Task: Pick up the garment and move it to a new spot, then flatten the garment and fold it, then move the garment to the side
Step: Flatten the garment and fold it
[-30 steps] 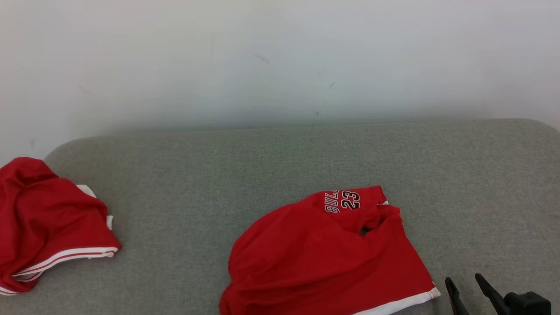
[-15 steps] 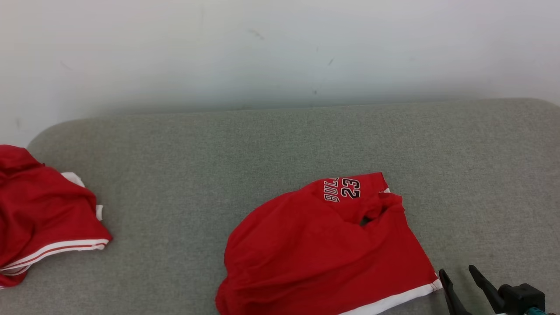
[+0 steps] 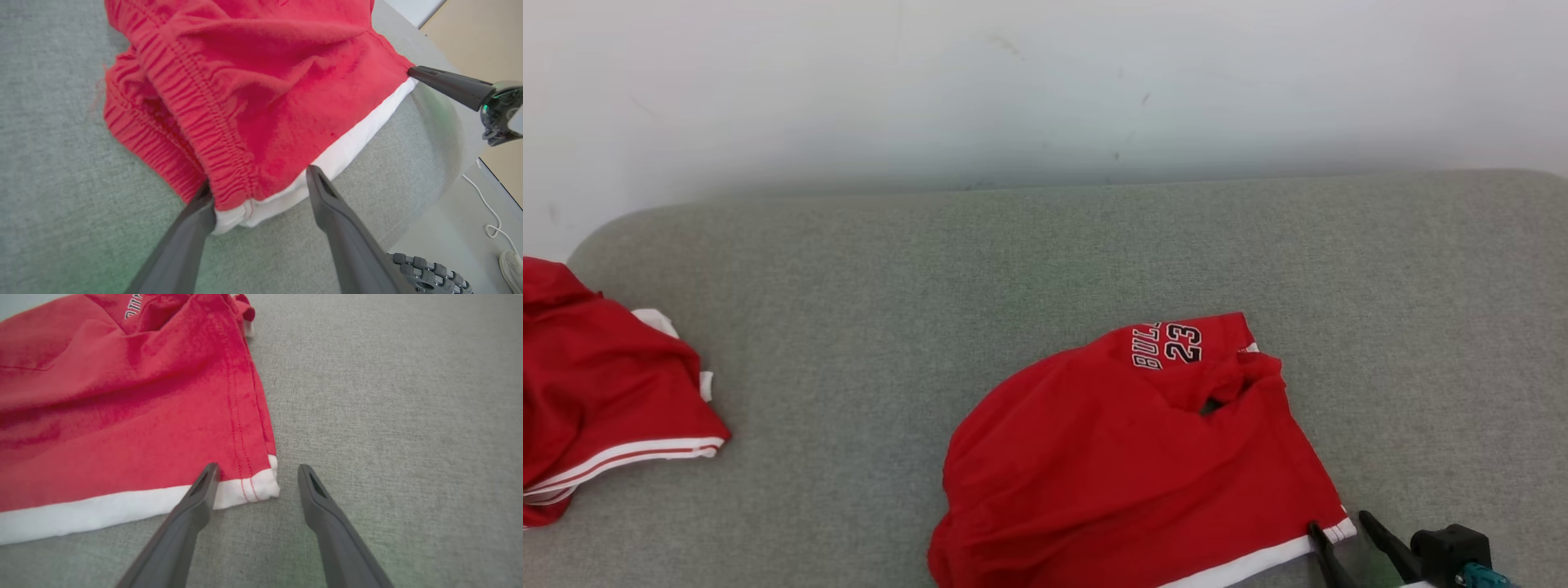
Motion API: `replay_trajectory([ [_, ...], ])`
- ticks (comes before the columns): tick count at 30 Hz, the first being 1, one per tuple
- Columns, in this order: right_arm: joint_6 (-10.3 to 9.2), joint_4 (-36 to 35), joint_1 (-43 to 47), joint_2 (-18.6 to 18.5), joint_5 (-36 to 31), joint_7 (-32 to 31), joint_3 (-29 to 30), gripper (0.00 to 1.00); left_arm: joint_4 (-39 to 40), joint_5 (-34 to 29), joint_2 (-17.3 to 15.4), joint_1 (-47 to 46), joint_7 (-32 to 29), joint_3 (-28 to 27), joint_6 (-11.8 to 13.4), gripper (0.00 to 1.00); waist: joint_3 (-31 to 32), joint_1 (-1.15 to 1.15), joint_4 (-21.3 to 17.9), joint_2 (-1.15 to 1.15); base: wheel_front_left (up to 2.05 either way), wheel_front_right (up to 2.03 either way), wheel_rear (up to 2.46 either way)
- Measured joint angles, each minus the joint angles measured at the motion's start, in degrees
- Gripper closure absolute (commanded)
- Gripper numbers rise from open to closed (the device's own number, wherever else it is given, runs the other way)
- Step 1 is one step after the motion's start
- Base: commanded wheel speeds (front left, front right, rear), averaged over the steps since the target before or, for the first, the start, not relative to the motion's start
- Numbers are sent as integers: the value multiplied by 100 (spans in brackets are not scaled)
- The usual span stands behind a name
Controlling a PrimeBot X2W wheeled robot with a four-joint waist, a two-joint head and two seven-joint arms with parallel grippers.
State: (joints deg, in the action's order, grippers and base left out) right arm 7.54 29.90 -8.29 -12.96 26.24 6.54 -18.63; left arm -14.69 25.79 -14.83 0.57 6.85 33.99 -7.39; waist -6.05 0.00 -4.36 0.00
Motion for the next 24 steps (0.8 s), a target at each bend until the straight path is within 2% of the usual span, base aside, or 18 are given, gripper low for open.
replay_trajectory([
  [8, -4, 417, -360, 43, 148, -69, -331, 0, -153, 94, -48, -187, 78, 236, -5, 0, -129, 0, 101, 0, 0, 0, 0],
  [16, -43, 411, -573, -118, 565, -223, -865, 0, -303, 263, -87, -397, 156, 502, -13, 0, -224, 0, 216, 0, 0, 0, 0],
  [17, -47, 389, -584, -152, 608, -253, -923, 0, -322, 270, -89, -409, 178, 528, -13, 2, -229, 0, 218, 0, 0, 0, 0],
  [18, -49, 370, -598, -185, 630, -268, -977, 4, -341, 299, -91, -421, 179, 554, -13, 8, -234, 0, 218, 0, 0, 0, 0],
  [20, -49, 337, -637, -249, 720, -321, -1093, 40, -371, 319, -96, -452, 183, 613, -13, 18, -240, 0, 214, 0, 0, 0, 0],
  [21, -49, 313, -648, -280, 776, -344, -1152, 58, -389, 368, -104, -475, 182, 648, -13, 29, -239, 0, 211, 0, 0, 0, 0],
  [22, -49, 291, -661, -301, 828, -370, -1199, 87, -401, 402, -113, -489, 182, 691, -13, 52, -240, 0, 207, 0, 0, 0, 0],
  [23, -49, 268, -668, -316, 884, -402, -1245, 100, -420, 413, -119, -494, 181, 731, -13, 63, -240, 0, 202, 0, 0, 0, 0],
  [24, -48, 240, -674, -326, 925, -424, -1291, 100, -436, 449, -121, -499, 181, 778, -13, 100, -239, 0, 198, 0, 0, 0, 0],
])
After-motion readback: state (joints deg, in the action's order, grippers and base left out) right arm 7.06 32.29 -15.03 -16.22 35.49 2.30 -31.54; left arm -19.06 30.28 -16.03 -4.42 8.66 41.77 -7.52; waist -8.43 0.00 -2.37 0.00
